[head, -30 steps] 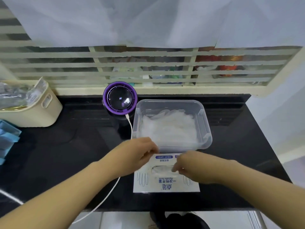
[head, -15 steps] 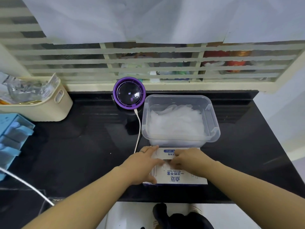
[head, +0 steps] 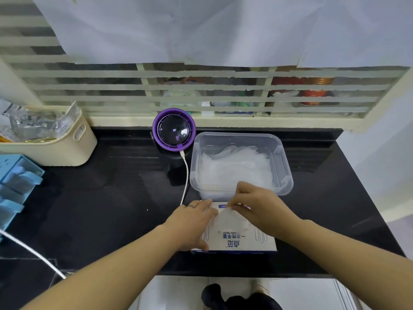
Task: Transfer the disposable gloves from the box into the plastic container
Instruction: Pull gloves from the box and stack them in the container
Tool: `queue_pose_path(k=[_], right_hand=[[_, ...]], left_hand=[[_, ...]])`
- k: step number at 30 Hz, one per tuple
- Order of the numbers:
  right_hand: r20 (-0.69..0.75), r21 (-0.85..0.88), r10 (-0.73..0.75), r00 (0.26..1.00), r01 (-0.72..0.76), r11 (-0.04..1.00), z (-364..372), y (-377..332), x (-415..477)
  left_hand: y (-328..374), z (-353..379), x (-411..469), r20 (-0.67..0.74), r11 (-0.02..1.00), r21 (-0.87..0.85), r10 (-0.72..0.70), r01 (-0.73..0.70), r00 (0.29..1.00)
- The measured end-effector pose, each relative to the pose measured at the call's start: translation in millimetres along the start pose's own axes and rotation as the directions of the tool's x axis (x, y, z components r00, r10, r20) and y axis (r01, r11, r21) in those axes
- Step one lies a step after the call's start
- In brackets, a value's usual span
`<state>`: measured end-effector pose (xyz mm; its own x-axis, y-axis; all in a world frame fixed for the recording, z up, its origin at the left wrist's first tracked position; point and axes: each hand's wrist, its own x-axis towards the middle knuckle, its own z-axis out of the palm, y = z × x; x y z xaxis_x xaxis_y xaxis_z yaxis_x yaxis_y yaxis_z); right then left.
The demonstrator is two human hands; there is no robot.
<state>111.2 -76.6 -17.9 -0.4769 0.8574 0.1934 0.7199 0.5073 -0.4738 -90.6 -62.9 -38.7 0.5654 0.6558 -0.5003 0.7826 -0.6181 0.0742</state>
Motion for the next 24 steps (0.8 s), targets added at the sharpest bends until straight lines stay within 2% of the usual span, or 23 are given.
queue_pose_path(k=[3,5,7,8,10,11,13,15,17,19,21,23,24], right_hand=[[-0.150,0.129,0.081,0.985,-0.061,0.990,-28,-7,7],[-0.266,0.115,0.067,0.962,-0.037,0.993,-53,-14,17],[-0.314,0.063,0.051,0.948,-0.033,0.997,-77,-19,27],[-0.311,0.044,0.055,0.949,-0.044,0.998,-88,-21,31],[-0.289,0.002,0.051,0.956,-0.053,0.999,-104,-22,38],[-0.279,-0.026,0.040,0.959,-0.050,0.998,-110,-22,40],[-0.259,-0.082,0.010,0.966,-0.033,0.996,-120,-22,43],[-0.236,-0.146,-0.046,0.971,0.011,0.989,-125,-25,46],[-0.219,-0.254,-0.148,0.964,0.090,0.963,-129,-31,48],[-0.205,-0.366,-0.268,0.941,0.180,0.913,-133,-35,51],[-0.178,-0.458,-0.353,0.918,0.240,0.856,-135,-32,53],[-0.127,-0.516,-0.383,0.915,0.269,0.813,-134,-23,55],[-0.103,-0.524,-0.375,0.921,0.270,0.808,-132,-19,56]], left_hand=[[3,-2,-1,0.013,1.000,0.014,-0.022,0.022,1.000],[2,-5,-3,0.011,0.999,-0.038,0.004,-0.003,1.000],[-3,-13,-8,0.043,0.968,-0.252,0.010,0.001,0.999],[-8,-22,-12,0.066,0.920,-0.391,0.015,0.012,0.998],[-19,-46,-22,0.123,0.745,-0.667,0.082,0.022,0.989],[-21,-60,-29,0.117,0.615,-0.788,0.129,0.013,0.985],[-25,-85,-39,0.024,0.254,-0.967,0.143,-0.013,0.990],[-29,-100,-43,-0.072,-0.131,-0.990,0.118,-0.056,0.990],[-30,-112,-42,-0.192,-0.357,-0.924,0.127,-0.136,0.973],[-32,-121,-39,-0.269,-0.507,-0.846,0.132,-0.168,0.954],[-31,-129,-34,-0.311,-0.573,-0.798,0.122,-0.189,0.943],[-28,-135,-27,-0.295,-0.551,-0.801,0.022,-0.234,0.955],[-28,-137,-21,-0.259,-0.502,-0.827,-0.063,-0.254,0.964]])
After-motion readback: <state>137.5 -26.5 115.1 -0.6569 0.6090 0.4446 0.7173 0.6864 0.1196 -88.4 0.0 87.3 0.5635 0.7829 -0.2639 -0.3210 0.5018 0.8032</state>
